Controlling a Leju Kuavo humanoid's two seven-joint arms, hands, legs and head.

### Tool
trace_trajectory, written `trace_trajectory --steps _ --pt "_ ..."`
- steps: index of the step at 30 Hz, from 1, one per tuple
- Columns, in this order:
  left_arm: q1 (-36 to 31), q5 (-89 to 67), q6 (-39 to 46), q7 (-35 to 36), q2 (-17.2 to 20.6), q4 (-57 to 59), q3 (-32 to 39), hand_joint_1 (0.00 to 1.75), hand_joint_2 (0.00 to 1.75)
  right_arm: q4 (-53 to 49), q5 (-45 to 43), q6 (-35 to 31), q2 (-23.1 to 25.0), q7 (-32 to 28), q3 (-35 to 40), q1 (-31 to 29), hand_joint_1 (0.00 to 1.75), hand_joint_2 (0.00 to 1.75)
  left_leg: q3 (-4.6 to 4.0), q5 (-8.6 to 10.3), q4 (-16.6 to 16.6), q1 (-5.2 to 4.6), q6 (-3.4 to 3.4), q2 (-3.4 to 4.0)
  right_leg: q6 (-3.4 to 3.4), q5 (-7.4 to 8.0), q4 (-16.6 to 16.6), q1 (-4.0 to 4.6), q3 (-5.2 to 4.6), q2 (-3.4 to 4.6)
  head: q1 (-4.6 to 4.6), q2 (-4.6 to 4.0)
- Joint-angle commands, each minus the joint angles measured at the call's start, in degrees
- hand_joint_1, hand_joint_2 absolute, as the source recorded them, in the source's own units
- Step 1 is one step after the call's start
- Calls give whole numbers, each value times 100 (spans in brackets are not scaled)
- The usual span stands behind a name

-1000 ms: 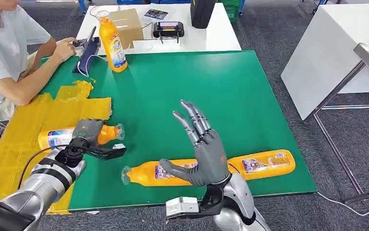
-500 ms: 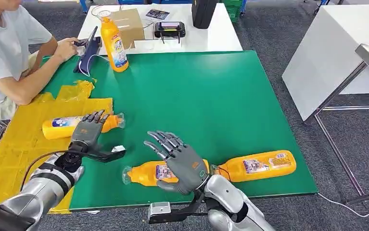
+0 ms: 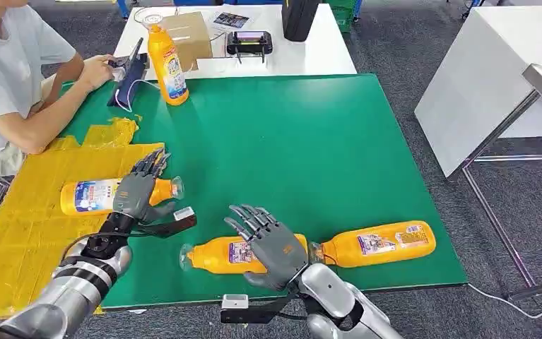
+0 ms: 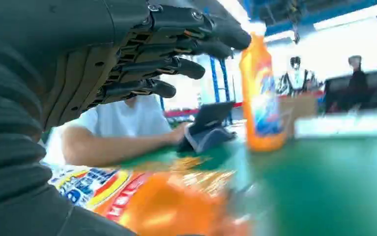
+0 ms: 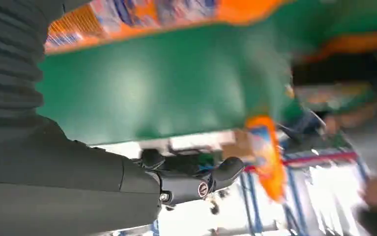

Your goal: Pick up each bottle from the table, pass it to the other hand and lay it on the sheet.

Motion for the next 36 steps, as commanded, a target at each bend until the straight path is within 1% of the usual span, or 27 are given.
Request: trace_trajectory --steps 1,4,5,6,7,8,9,11,12,13,15,16,17,19,20,22,23,24,26,27,28,29,30,31,33,34,36 --pt "361 51 -56 -81 -234 -964 827 0 175 617 19 -23 -13 56 35 -70 0 175 27 -20 2 7 -8 -7 -9 -12 -1 -1 27 52 -5 0" --pt "361 51 -56 -81 -234 -964 827 0 175 617 19 -23 -13 56 35 -70 0 175 8 -11 -3 3 -11 2 -5 -2 -3 1 0 25 -5 0" --pt "509 808 9 -669 -394 -1310 1135 0 175 667 264 73 24 293 -25 -20 0 175 20 -18 -1 8 -15 -6 -9 -8 -2 3 12 36 -5 0" --pt "643 1474 -210 -996 -508 -1688 1246 0 175 801 418 109 99 484 -133 54 0 175 14 -14 -2 6 -13 -4 -6 -5 -4 3 8 30 -5 0" --pt "876 1862 -623 -1065 -525 -2391 1260 0 175 1040 663 96 193 663 -205 85 0 175 21 -18 -2 9 -14 -10 -8 -10 -4 4 16 34 -5 0" --pt "1043 2440 -1154 -1169 -549 -2936 1261 0 175 1252 739 111 291 725 -307 107 0 175 11 -14 -2 11 -11 -3 -4 -5 -7 8 6 28 -5 0" --pt "1163 2863 -1456 -1268 -565 -3360 1260 0 175 1465 684 149 374 733 -398 107 0 175 21 -23 1 15 -13 -9 -6 -12 -6 10 18 38 -7 0" --pt "1321 3238 -1725 -1326 -586 -3923 1204 0 175 1921 679 159 498 761 -475 21 0 175 5 -13 0 13 -10 1 -3 -4 -7 10 1 26 -2 0" --pt "1390 3521 -1859 -1437 -589 -4127 1194 0 175 2119 665 171 570 774 -522 -31 0 175 23 -27 5 16 -12 -3 -7 -15 -4 10 19 45 -2 0" --pt "1477 3748 -1966 -1555 -590 -4333 1152 0 175 2346 677 185 644 793 -548 -100 0 175 10 -19 2 13 -11 8 -5 -6 -5 10 6 41 -5 0" --pt "1616 4221 -2267 -1761 -577 -4604 1089 0 175 2627 746 198 732 842 -563 -204 0 175 18 -23 0 13 -13 11 -7 -8 -5 8 12 52 -5 0" --pt "1698 4419 -2369 -1833 -593 -4737 1090 0 175 2773 796 209 782 898 -580 -256 0 175 10 -18 -2 10 -13 14 -6 -3 -6 7 4 45 -2 0" --pt "1784 4565 -2458 -1909 -600 -4873 1064 0 175 2968 902 227 834 1022 -586 -335 0 175 24 -27 1 12 -15 11 -10 -12 -2 6 17 60 -5 0" --pt "1839 4627 -2487 -1940 -620 -4927 1044 0 175 3065 967 250 843 1102 -589 -372 0 175 10 -17 -3 10 -13 18 -7 -2 -5 8 3 45 -5 0" --pt "1864 4682 -2508 -1969 -626 -4975 1039 0 175 3172 1022 274 873 1185 -603 -412 0 175 21 -26 1 14 -17 19 -10 -7 -3 9 12 62 -7 0" --pt "1903 4765 -2559 -2022 -644 -5019 1001 0 175 3468 1270 469 904 1516 -576 -530 0 175 13 -16 -6 12 -15 11 -7 -2 -8 9 1 37 -5 0" --pt "1913 4862 -2619 -2092 -668 -5033 954 0 175 3673 1306 526 934 1602 -639 -603 0 175 29 -20 -6 15 -18 3 -12 -9 -7 9 15 48 -5 0" --pt "1918 4918 -2665 -2127 -666 -5045 912 0 175 3767 1313 517 946 1612 -674 -636 0 175 19 -14 -5 16 -15 9 -8 -3 -8 10 6 36 -5 0" --pt "1875 5001 -2712 -2188 -688 -5125 757 0 175 4114 1291 539 1028 1639 -796 -813 0 175 40 -20 -5 21 -18 0 -16 -10 -8 10 24 55 -5 0" --pt "1876 4999 -2709 -2187 -694 -5141 724 0 175 4176 1285 559 1034 1632 -808 -841 0 175 32 -11 -7 17 -16 8 -21 -7 -8 10 15 34 -7 0" --pt "1886 5035 -2709 -2202 -700 -5159 650 0 175 4302 1217 555 1048 1550 -880 -871 0 175 42 -12 -6 18 -17 3 -23 -8 -8 9 19 40 -7 0" --pt "1903 5173 -2738 -2246 -692 -5150 606 0 175 4449 1199 507 1059 1486 -927 -906 14 175 50 -13 -3 20 -17 1 -23 -11 -8 11 14 31 -5 0" --pt "1924 5235 -2741 -2261 -692 -5140 582 0 175 4550 1186 497 1072 1465 -965 -922 131 175 55 -12 -3 20 -16 2 -19 -20 -7 11 -20 28 -2 0" --pt "1925 5286 -2748 -2287 -683 -5142 560 0 175 4629 1147 522 1079 1420 -996 -939 147 175 64 -10 -11 20 -20 -13 -18 -21 -14 8 -9 34 -5 0" --pt "1927 5401 -2765 -2324 -689 -5126 531 0 175 4742 1083 535 1095 1353 -1043 -973 168 175 62 -18 -11 18 -29 0 -16 -20 -14 9 -10 29 -5 0" --pt "1944 5443 -2760 -2343 -675 -5109 518 0 175 4808 1074 534 1102 1328 -1043 -996 175 175 68 -18 -13 21 -29 -12 -19 -21 -17 10 -2 36 -5 0" --pt "1968 5449 -2749 -2349 -677 -5114 501 0 175 4823 1074 536 1090 1324 -1041 -995 175 175 77 -15 -14 21 -26 -16 -19 -25 -16 8 7 32 -5 0"
